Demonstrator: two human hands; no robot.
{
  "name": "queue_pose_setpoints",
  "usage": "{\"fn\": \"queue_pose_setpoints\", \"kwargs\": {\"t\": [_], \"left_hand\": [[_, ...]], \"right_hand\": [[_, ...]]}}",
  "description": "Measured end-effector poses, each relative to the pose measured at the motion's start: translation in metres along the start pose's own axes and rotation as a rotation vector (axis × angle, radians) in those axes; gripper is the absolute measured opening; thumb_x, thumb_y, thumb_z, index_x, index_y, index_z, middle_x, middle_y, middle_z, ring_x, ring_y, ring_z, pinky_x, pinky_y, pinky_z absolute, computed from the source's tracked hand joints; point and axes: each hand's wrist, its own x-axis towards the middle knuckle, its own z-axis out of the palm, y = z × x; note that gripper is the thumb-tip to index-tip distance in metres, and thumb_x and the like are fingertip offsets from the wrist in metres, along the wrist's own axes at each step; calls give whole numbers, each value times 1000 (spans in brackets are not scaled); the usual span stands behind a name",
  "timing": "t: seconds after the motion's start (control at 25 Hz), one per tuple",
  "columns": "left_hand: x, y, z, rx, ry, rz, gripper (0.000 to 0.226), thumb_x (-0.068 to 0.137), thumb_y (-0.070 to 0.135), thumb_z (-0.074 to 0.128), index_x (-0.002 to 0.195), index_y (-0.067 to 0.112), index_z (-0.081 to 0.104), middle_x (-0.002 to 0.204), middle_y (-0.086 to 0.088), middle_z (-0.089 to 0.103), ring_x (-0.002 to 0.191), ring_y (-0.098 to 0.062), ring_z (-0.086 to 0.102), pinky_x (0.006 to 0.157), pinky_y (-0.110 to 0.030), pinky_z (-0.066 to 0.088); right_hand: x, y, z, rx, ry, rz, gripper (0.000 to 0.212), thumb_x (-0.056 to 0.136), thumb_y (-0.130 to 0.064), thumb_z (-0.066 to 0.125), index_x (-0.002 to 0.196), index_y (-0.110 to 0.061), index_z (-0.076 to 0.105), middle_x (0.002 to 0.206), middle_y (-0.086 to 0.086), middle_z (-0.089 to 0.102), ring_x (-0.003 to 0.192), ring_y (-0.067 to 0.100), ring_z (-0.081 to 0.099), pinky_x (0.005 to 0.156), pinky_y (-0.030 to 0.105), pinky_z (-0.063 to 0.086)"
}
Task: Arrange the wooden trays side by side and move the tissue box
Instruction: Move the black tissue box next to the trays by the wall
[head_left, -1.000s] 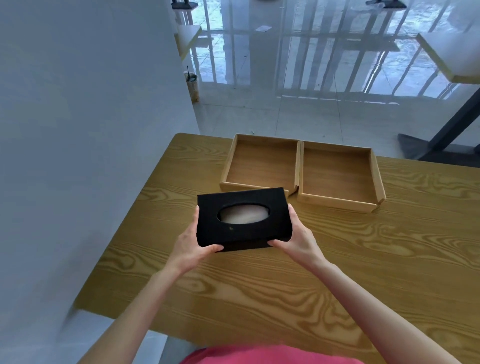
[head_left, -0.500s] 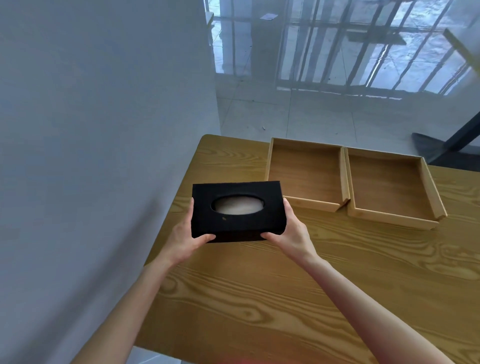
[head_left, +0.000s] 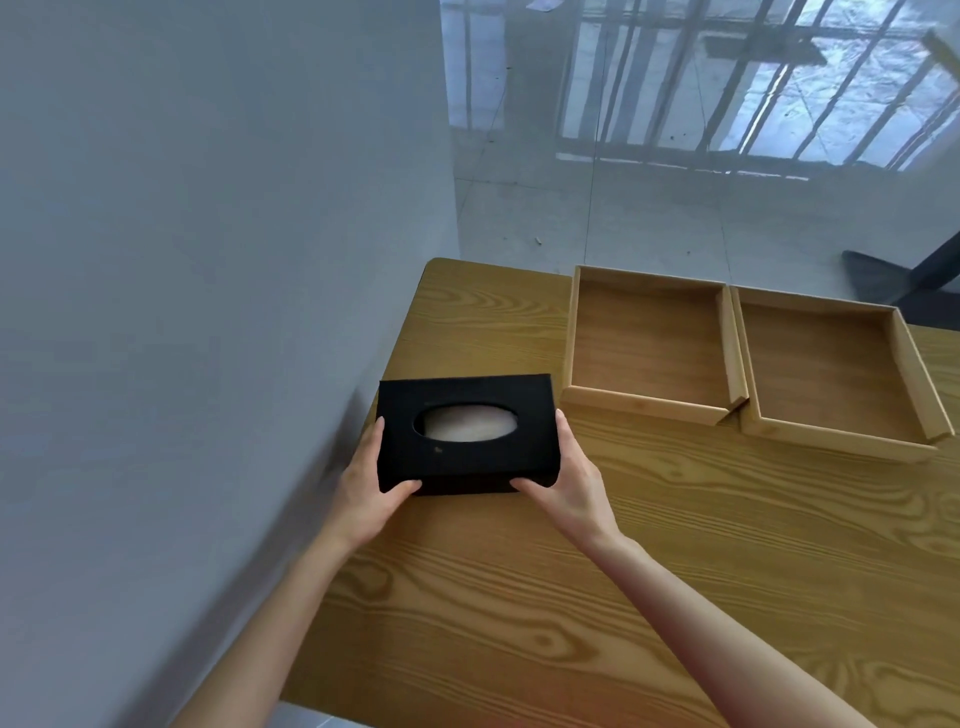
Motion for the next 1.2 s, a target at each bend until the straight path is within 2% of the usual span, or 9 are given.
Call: {"fn": "queue_pose_setpoints", "kwargs": {"t": [0.16, 0.24, 0.36, 0.44, 0.56, 0.64, 0.84, 1.0, 1.2], "left_hand": [[1, -4, 7, 185, 27, 88, 85, 84, 17, 65, 148, 12, 9, 159, -8, 1, 147, -24, 7, 119, -34, 13], [1, -4, 13, 435, 11, 165, 92, 85, 30, 64, 148, 16, -2, 157, -10, -14, 146, -30, -7, 119, -41, 4], [5, 0, 24, 614, 15, 282, 97, 81, 40, 65, 143, 29, -9, 154, -4, -23, 139, -30, -22, 115, -50, -5], [12, 3, 27, 673, 4, 308, 90, 82, 39, 64, 145, 34, 0, 156, -4, -19, 136, -29, -23, 114, -54, -3], [20, 11, 26, 703, -70, 245, 67, 86, 36, 58, 144, 32, 26, 159, -5, -9, 144, -32, -18, 116, -56, -1], [24, 14, 23, 699, -73, 241, 59, 87, 34, 58, 140, 32, 34, 160, -4, -7, 145, -33, -15, 116, -56, 0], [56, 29, 10, 734, -46, 279, 57, 87, 34, 58, 139, 32, 34, 160, -2, -8, 145, -31, -17, 117, -54, -4], [104, 54, -4, 744, -24, 343, 58, 85, 32, 61, 138, 31, 38, 160, -3, -4, 145, -32, -14, 116, -54, -6], [160, 78, -13, 791, -44, 365, 57, 86, 32, 60, 138, 31, 36, 160, -1, -5, 145, -32, -14, 116, -54, -3]], "right_hand": [[0, 1, 7, -264, -3, -87, 95, 80, -22, 69, 148, -13, 3, 158, 10, 9, 144, 24, 19, 111, 35, 33], [2, 2, 7, -448, -6, -231, 94, 78, -22, 69, 148, -16, 6, 158, 14, 0, 146, 28, 6, 117, 42, 24], [7, 3, 7, -613, -86, -324, 90, 76, -18, 68, 147, -26, 13, 157, 13, -4, 143, 34, -10, 117, 51, 11], [11, 5, 10, -653, -88, -340, 86, 74, -15, 70, 145, -29, 23, 157, 15, 2, 142, 41, -7, 114, 54, 16], [18, 5, 13, -646, -50, -345, 75, 65, -8, 78, 132, -20, 47, 153, 20, 24, 138, 52, 14, 101, 61, 36], [22, 3, 14, -605, -62, -344, 65, 68, -2, 76, 128, -14, 52, 153, 19, 23, 138, 52, 9, 101, 62, 39], [49, -12, 4, -592, 13, -371, 62, 68, -2, 77, 125, -9, 54, 151, 23, 27, 137, 55, 10, 99, 63, 38], [88, -32, -14, -598, 21, -319, 61, 83, -11, 66, 137, -14, 39, 158, 14, 5, 141, 46, -11, 113, 57, 21], [138, -46, -29, -635, 24, -255, 59, 88, -17, 60, 139, -18, 33, 159, 10, -2, 141, 44, -15, 115, 53, 20]]}}
